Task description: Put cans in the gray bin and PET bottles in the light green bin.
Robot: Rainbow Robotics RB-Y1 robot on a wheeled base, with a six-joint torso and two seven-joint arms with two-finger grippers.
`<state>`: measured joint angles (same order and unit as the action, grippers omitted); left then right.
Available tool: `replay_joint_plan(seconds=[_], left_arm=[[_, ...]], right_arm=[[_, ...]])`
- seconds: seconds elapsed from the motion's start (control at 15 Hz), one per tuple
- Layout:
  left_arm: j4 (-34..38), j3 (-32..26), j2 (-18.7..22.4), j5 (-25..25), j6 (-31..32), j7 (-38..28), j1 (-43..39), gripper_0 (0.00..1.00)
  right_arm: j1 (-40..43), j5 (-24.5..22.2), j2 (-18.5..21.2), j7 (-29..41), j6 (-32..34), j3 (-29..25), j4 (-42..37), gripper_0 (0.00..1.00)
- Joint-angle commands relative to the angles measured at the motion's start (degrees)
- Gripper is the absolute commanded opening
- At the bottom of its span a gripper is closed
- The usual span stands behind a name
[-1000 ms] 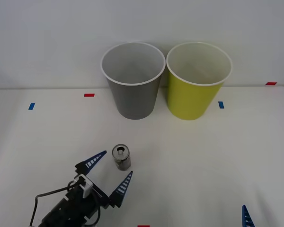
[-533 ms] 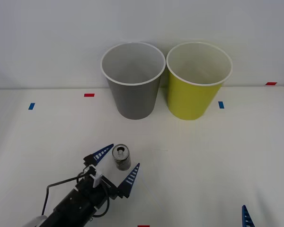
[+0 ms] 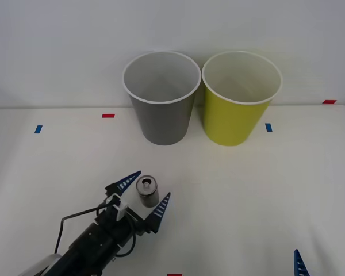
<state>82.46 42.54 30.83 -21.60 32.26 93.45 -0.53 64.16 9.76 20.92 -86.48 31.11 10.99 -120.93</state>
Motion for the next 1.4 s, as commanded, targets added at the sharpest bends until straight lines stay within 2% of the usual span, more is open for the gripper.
replay_joint_plan(seconds=[0.07,0.27,0.8,1.2,1.4], left_arm=[[0.06,0.00,-0.51,0.41,0.00,0.32,0.18,0.05],[-0.02,-0.09,-0.86,0.41,0.00,0.50,0.18,0.00],[1.21,-0.09,-1.30,0.06,-1.59,1.03,-0.17,0.00],[21.60,-7.30,0.02,0.59,-21.54,1.64,-8.44,0.00],[32.32,-12.04,2.12,0.33,-34.90,1.47,-9.58,0.00]], right_arm=[[0.00,0.00,0.00,0.00,0.00,0.00,0.00,1.00],[0.00,0.00,0.00,0.00,0.00,0.00,0.00,1.00],[0.00,0.00,0.00,0.00,0.00,0.00,0.00,1.00],[0.00,0.00,0.00,0.00,0.00,0.00,0.00,1.00],[0.00,0.00,0.00,0.00,0.00,0.00,0.00,1.00]])
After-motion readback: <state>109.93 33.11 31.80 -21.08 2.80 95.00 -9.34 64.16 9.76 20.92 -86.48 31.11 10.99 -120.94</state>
